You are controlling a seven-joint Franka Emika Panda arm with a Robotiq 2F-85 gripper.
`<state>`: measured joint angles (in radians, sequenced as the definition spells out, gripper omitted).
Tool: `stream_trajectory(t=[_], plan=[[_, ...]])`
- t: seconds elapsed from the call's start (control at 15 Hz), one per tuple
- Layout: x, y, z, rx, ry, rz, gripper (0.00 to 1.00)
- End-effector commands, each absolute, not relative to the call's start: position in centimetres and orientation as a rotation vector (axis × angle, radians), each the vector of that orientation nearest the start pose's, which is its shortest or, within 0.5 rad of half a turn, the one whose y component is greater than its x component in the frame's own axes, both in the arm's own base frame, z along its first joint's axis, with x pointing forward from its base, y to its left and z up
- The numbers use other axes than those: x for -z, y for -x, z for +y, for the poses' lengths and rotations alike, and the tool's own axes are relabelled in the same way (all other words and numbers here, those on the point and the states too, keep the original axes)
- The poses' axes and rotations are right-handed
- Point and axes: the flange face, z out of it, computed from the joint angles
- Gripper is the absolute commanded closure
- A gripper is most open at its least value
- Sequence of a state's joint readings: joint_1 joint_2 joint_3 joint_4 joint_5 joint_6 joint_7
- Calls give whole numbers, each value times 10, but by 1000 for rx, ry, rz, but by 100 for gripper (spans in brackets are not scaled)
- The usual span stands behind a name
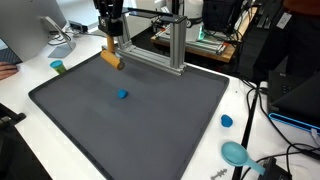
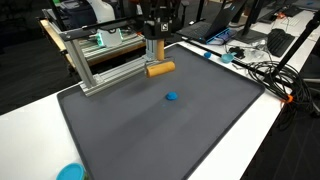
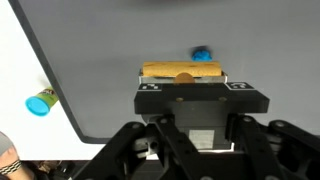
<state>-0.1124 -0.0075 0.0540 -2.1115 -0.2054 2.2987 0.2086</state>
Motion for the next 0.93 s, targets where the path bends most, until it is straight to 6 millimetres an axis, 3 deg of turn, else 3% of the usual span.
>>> stream_trajectory(t=[0.0,0.4,0.87], plan=[[-431,-563,-35,363,3246,196,78],[-397,-578,-30,372,3186,63,78],[-357,-586,-45,327,3136,8,78]])
